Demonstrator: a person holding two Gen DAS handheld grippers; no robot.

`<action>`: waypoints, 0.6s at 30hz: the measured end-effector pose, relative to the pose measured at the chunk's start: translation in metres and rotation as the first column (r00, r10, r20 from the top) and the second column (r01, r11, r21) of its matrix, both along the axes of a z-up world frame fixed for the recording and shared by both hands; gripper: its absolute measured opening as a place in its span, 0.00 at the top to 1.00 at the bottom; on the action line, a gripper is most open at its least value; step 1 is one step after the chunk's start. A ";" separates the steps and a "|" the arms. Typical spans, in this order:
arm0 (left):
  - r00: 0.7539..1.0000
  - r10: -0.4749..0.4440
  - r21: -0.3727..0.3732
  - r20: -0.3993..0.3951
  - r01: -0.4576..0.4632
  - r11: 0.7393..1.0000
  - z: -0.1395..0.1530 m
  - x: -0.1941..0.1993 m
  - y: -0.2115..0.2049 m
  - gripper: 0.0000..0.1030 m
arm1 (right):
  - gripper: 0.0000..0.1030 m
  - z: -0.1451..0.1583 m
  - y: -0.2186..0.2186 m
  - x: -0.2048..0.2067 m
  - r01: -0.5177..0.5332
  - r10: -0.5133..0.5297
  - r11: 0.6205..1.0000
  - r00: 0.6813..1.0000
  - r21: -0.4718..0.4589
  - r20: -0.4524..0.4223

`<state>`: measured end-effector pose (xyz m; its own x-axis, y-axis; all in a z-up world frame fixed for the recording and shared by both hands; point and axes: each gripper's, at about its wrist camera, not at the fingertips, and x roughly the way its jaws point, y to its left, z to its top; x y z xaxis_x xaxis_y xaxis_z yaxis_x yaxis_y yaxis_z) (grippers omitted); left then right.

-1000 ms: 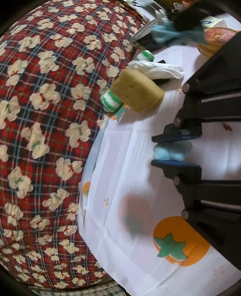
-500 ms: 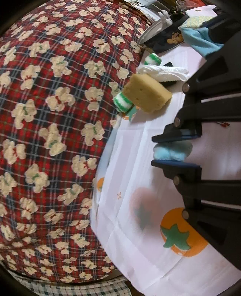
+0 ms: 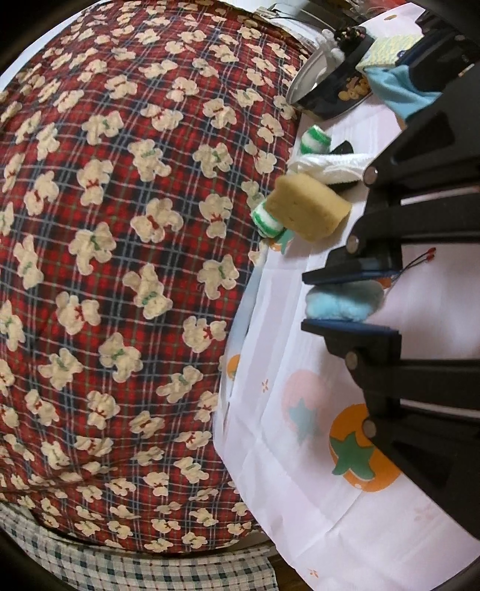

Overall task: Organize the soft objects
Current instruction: 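Carry both held cloths in the two tools over the metal tin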

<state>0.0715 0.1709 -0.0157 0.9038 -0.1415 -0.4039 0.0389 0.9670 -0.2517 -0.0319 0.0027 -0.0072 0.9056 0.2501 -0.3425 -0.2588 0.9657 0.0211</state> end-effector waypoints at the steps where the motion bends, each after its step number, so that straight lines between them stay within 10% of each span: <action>1: 1.000 -0.004 0.001 0.008 0.004 1.000 0.001 -0.004 -0.001 0.85 | 0.90 0.000 -0.002 -0.002 0.000 0.000 1.000 1.000 0.003 -0.001; 18: 0.992 -0.047 -0.045 0.119 0.053 0.998 0.007 -0.061 -0.018 0.85 | 0.90 0.002 -0.038 -0.033 0.007 -0.007 1.000 1.000 0.030 0.015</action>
<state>0.0104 0.1527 -0.0085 0.9359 -0.2044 -0.2868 0.1193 0.9501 -0.2881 -0.0645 -0.0357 -0.0052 0.9124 0.2536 -0.3213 -0.2524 0.9665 0.0461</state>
